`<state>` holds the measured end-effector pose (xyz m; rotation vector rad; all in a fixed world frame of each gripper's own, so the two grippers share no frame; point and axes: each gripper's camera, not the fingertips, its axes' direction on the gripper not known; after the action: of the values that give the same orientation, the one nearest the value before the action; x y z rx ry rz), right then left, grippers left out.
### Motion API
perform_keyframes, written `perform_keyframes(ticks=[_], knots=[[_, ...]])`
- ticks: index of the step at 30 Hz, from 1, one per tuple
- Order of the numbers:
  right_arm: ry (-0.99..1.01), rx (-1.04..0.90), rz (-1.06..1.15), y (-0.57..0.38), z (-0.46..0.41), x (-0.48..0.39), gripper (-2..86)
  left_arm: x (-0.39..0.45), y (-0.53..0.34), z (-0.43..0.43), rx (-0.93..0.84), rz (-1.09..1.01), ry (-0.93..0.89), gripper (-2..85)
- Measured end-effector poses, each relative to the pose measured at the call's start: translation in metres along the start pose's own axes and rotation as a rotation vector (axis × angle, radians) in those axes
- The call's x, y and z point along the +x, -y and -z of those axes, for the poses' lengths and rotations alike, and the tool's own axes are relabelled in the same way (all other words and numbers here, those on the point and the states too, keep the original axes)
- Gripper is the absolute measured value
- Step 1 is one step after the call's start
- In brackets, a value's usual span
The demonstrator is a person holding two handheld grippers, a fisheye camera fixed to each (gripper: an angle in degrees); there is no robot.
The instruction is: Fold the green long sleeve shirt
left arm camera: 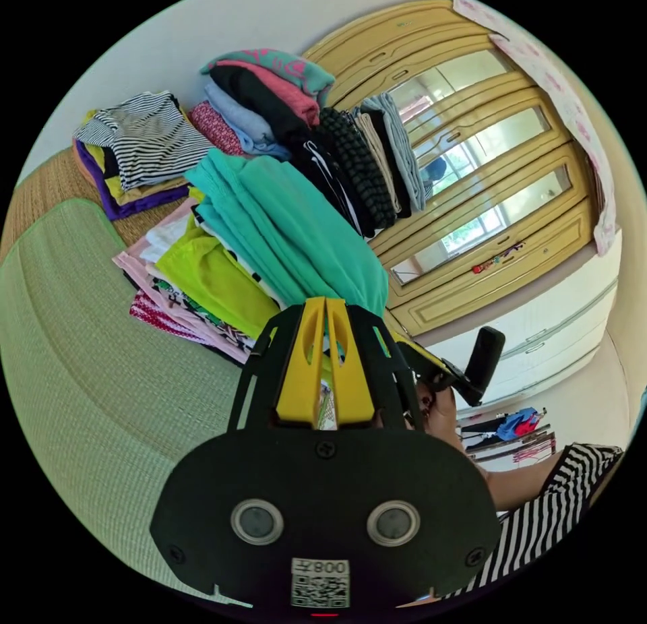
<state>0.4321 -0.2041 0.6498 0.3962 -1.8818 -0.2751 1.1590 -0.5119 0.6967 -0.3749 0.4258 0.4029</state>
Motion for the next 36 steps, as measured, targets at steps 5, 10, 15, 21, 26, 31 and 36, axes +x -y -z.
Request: perform_keyframes(ticks=[5, 10, 15, 21, 26, 31, 36], knots=[[-0.027, -0.035, -0.008, -0.009, -0.015, -0.023, 0.0, 0.001, -0.01, 0.001, -0.018, -0.011, 0.018, 0.0], [-0.082, 0.128, 0.131, -0.028, 0.023, -0.085, 0.0, 0.022, -0.056, 0.03, -0.009, -0.194, 0.241, 0.1], [-0.07, 0.147, 0.309, -0.043, 0.006, -0.165, 0.1, 0.003, -0.126, 0.016, -0.206, -0.199, 0.549, 0.1], [-0.003, 0.046, 0.325, -0.017, -0.071, -0.208, 0.9, -0.025, -0.186, -0.008, -0.384, -0.143, 0.602, 0.1], [0.053, 0.031, 0.337, 0.035, -0.131, -0.231, 4.8, -0.032, -0.213, -0.004, -0.272, -0.139, 0.587, 0.2], [0.004, -0.038, 0.353, 0.11, -0.214, -0.254, 9.0, -0.039, -0.238, 0.0, -0.158, -0.142, 0.591, 0.3], [-0.154, -0.077, 0.342, 0.194, -0.302, -0.262, 9.0, -0.054, -0.25, 0.005, -0.145, -0.131, 0.562, 0.3]])
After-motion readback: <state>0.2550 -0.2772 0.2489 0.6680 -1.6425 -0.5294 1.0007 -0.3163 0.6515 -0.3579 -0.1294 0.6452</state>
